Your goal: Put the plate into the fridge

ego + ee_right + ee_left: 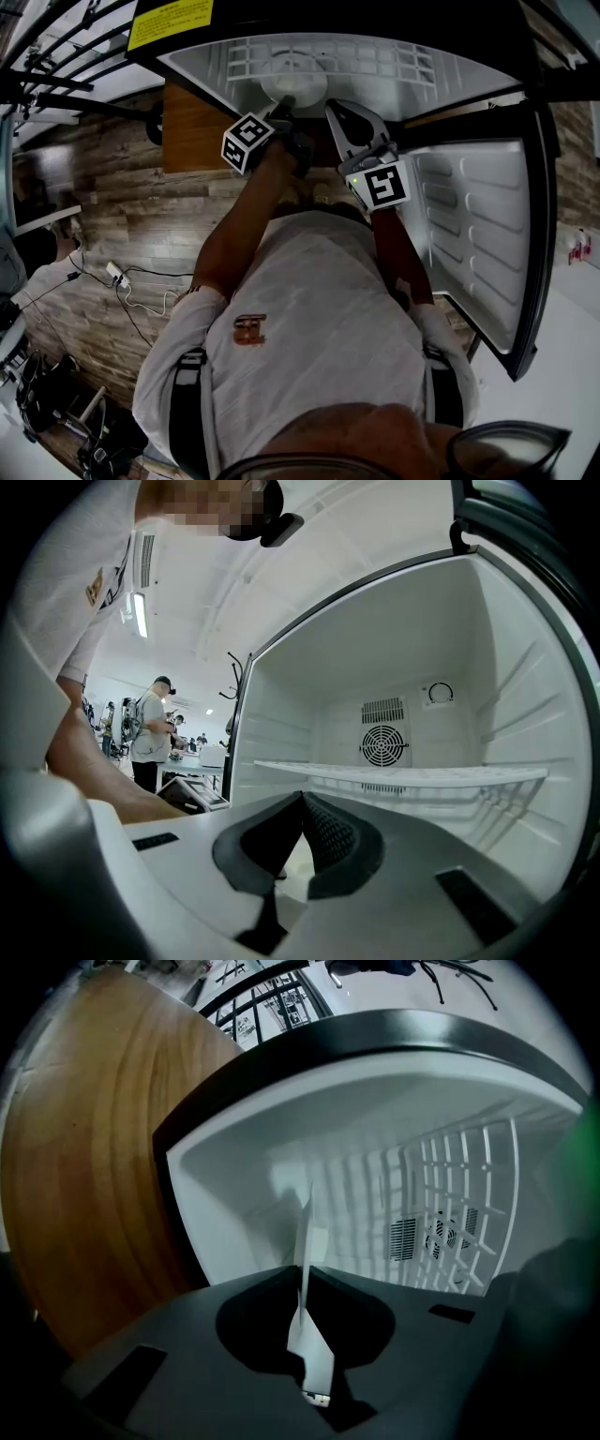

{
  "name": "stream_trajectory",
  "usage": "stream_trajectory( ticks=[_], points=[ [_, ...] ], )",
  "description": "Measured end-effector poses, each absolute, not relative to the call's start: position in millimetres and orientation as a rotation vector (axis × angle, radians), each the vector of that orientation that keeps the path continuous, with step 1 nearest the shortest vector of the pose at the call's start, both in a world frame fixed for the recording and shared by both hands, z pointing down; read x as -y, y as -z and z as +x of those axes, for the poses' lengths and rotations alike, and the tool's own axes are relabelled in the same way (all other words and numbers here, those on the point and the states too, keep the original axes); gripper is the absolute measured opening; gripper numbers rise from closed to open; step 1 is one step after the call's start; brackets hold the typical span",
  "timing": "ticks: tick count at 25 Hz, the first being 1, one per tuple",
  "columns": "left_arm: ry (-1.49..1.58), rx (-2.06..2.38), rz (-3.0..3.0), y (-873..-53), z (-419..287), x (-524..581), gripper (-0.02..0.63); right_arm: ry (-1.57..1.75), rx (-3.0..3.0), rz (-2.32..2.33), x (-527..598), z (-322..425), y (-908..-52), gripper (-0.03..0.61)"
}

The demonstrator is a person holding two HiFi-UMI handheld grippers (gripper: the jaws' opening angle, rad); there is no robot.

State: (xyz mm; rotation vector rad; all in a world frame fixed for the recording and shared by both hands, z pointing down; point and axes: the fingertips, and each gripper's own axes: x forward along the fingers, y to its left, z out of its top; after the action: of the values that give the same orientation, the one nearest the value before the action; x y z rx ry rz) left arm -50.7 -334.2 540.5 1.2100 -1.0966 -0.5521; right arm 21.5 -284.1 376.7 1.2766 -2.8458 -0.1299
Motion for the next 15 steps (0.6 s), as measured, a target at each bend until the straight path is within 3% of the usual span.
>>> stream_trajectory(
  ticks=[15],
  points=[
    [0.513, 1.142, 1.245, -541.6, -50.2, 335.7, 0.029, 0.122, 2.864, 1.245, 287.8, 18.8, -379.8, 0.032]
  ],
)
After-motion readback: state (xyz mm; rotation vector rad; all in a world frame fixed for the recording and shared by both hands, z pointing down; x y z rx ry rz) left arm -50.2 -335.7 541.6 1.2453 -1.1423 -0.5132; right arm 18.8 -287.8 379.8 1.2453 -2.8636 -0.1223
